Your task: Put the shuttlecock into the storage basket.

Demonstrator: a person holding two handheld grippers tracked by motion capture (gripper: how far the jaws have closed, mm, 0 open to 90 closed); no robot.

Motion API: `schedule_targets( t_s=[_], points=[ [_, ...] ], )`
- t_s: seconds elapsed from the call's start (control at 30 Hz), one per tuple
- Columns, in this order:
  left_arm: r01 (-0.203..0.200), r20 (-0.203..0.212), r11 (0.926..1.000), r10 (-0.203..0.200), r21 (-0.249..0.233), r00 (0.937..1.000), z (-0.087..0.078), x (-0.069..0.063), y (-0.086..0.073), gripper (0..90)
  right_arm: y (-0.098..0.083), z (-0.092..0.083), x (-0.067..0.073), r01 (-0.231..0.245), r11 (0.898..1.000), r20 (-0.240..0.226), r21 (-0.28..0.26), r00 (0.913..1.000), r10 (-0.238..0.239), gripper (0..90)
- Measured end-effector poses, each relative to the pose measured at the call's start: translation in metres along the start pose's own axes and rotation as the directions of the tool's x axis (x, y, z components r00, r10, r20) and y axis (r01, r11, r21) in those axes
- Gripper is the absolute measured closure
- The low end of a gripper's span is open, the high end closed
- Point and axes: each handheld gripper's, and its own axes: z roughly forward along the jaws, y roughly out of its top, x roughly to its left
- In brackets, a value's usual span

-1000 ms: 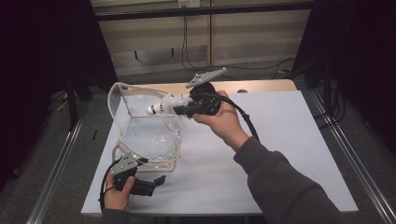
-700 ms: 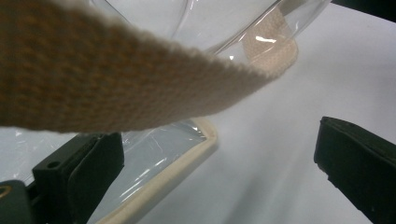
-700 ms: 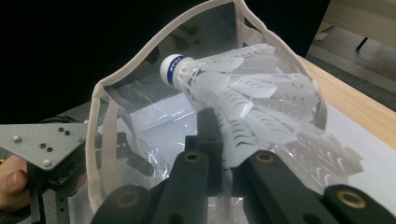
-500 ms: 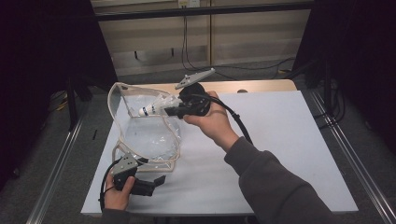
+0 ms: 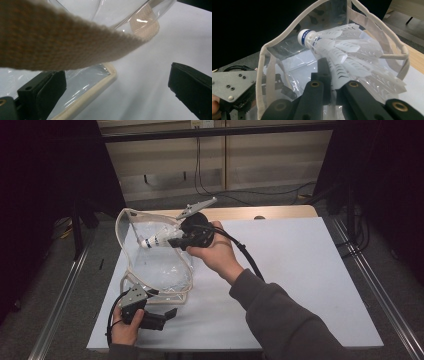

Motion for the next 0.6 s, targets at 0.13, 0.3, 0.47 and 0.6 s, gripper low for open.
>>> schedule_targets(
  t_s=[0.13,0.3,0.47,0.6],
  points=[
    [0.001,0.0,1.0,-0.001,-0.001,1.0,0.0,0.0,0.0,1.6,0.0,0.005,0.001,0.002,1.0,0.003,0.01,1.0,-0.002,88.9],
    [0.0,-0.001,1.0,0.0,-0.002,1.0,0.0,0.0,0.0,1.6,-0.001,0.011,0.002,0.006,1.0,-0.001,0.016,1.0,-0.006,88.9],
    [0.001,0.003,1.0,-0.001,-0.005,1.0,0.0,0.0,0.0,1.6,-0.001,0.016,0.003,0.006,1.0,0.004,0.026,1.0,-0.006,88.8],
    [0.003,0.005,1.0,-0.003,-0.005,1.0,0.0,0.0,0.0,1.6,-0.001,0.019,0.002,-0.005,1.0,0.002,0.025,1.0,0.005,88.8]
  ],
)
